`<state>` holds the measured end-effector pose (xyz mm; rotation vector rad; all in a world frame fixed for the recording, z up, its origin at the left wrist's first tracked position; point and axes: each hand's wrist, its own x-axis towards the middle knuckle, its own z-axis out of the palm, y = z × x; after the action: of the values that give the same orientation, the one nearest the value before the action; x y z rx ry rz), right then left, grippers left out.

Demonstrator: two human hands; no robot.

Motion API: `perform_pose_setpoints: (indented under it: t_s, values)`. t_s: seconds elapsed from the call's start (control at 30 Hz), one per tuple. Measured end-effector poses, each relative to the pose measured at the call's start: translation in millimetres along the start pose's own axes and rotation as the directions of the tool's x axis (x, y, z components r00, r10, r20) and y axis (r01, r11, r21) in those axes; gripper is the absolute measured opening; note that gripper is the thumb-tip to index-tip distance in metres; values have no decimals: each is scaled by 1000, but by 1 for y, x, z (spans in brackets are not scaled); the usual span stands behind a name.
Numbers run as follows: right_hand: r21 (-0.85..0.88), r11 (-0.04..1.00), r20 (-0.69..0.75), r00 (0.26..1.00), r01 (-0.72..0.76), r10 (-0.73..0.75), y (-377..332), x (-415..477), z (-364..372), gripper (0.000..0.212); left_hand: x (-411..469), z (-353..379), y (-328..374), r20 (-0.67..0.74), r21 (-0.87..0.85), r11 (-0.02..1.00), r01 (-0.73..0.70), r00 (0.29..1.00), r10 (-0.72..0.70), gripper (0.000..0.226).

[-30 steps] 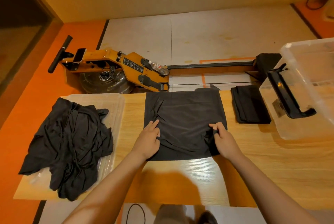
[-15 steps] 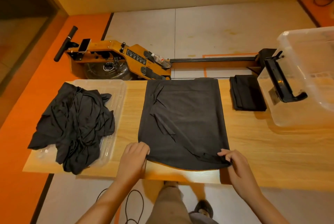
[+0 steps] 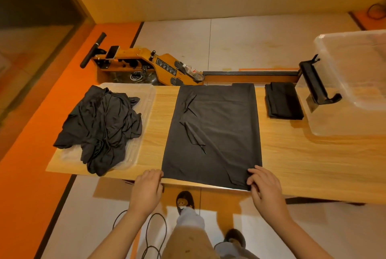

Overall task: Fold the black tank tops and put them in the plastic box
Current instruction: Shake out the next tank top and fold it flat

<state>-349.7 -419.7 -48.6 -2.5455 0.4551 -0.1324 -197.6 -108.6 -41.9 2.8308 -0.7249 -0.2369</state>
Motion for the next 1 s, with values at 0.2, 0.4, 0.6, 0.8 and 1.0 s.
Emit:
perform_pose_setpoints:
  t_s: [0.2, 0.4, 0.6, 0.8, 1.0]
  values:
    - [22, 995, 86, 992, 96, -97, -56, 38, 14, 17, 73, -22, 18, -67, -78, 995, -58, 996, 53, 12]
    - [24, 1000, 8, 1000, -4, 4, -117, 102, 45, 27, 163, -40, 11, 77, -330, 944, -21, 996, 49, 19]
    - [-177, 972, -17, 988, -155, 154, -152, 147, 90, 34, 251, -49, 0, 256, -508, 858, 76, 964, 67, 18]
    - [-303, 893, -157, 941, -334, 299, -158, 162, 105, 29, 320, -35, 5, 240, -379, 922, 81, 971, 13, 26]
    - [-261, 905, -258, 928, -336, 270, -182, 161, 107, 26, 347, -31, 4, 268, -180, 983, -17, 961, 65, 15]
